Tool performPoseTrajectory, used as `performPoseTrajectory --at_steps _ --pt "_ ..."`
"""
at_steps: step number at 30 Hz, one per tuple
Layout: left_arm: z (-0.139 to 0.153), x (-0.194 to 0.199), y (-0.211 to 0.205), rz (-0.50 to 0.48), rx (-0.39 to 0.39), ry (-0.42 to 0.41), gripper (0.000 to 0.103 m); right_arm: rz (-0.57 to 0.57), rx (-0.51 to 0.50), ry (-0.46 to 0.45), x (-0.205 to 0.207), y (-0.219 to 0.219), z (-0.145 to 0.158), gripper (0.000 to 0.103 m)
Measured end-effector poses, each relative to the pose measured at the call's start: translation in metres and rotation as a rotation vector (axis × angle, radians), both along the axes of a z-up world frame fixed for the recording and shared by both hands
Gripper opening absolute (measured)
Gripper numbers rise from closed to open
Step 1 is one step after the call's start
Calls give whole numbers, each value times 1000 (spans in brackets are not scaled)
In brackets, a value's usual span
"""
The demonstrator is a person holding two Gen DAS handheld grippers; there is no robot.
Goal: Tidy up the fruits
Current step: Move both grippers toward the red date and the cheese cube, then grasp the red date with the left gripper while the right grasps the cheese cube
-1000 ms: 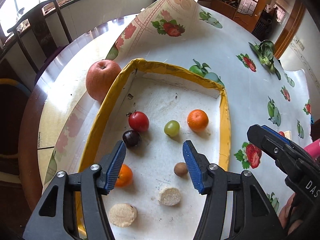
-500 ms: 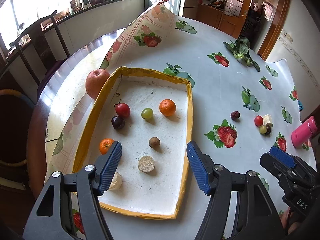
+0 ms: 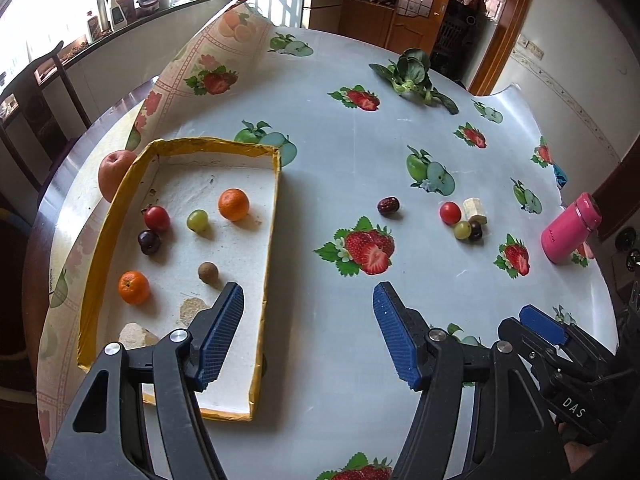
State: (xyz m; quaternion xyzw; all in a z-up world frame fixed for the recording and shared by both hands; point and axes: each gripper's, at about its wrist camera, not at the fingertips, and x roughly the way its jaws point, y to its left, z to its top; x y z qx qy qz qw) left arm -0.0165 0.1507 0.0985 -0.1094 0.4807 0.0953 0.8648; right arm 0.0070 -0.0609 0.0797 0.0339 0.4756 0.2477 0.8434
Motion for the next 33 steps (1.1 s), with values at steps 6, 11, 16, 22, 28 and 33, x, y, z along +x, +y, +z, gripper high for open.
performPoseTrajectory --at_steps 6,11,16,22,28,33 --pt "-11 13 -19 -39 -35 21 67 -56 -4 -5 6 -26 -3 57" --pt "-22 31 -29 -68 -73 37 67 -97 -10 5 22 -42 -9 57" --pt "-35 65 -32 -93 -99 51 67 -146 -25 -5 56 -49 -12 57" --pt "-58 117 -34 -128 -104 69 67 -198 -39 9 113 -46 -20 56" --pt "-83 153 -36 -182 -97 69 67 -183 -57 40 158 -29 -35 55" --pt "-102 168 -38 -200 -96 94 66 -191 -73 60 177 -21 -51 54"
